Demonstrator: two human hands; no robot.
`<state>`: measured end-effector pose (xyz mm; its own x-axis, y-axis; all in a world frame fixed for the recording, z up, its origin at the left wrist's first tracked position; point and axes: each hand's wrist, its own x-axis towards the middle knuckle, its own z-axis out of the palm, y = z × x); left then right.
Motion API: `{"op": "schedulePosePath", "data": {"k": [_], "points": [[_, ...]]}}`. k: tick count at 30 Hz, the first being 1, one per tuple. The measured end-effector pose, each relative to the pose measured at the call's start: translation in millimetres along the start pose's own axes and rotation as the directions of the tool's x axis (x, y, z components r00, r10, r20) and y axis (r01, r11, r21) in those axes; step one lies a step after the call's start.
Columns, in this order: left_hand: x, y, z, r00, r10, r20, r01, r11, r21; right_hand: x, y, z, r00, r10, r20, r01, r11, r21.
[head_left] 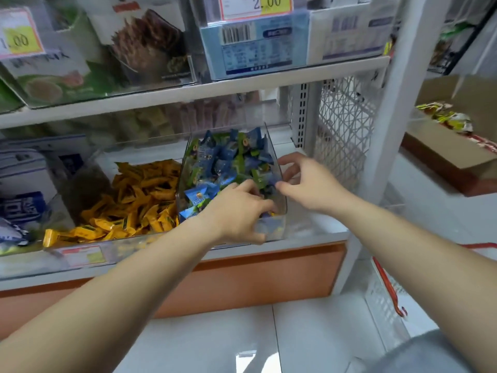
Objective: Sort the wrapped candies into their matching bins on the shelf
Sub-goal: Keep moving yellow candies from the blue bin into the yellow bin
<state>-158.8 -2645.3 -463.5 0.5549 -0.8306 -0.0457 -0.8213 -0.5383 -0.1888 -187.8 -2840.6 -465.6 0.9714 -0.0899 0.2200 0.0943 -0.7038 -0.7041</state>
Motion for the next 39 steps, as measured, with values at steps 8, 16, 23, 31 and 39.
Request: {"op": "schedulePosePath", "data": {"k": [8, 16, 23, 31, 39], "points": [[17, -6, -1, 1.000, -0.005, 0.020, 0.004, 0.999, 0.044, -7, 2, -6, 0.995, -0.021, 0.094, 0.016, 0.998, 0.054], [25, -3, 15, 0.999, -0.026, 0.036, 0.032, 0.979, -0.201, -8, 3, -7, 0.992, -0.035, 0.119, 0.026, 0.996, 0.080], [45, 0, 2, 0.920, -0.056, 0.388, 0.111, 0.986, -0.123, -7, 4, -7, 0.990, -0.012, 0.142, 0.002, 0.997, 0.071], [51, 0, -1, 0.894, -0.023, 0.447, 0.161, 0.949, -0.273, -5, 5, -7, 0.985, -0.012, 0.170, 0.005, 0.999, 0.043], [57, -5, -4, 0.817, -0.025, 0.577, 0.189, 0.956, -0.227, -4, 11, -5, 0.984, -0.025, 0.178, 0.023, 1.000, 0.017]]}}
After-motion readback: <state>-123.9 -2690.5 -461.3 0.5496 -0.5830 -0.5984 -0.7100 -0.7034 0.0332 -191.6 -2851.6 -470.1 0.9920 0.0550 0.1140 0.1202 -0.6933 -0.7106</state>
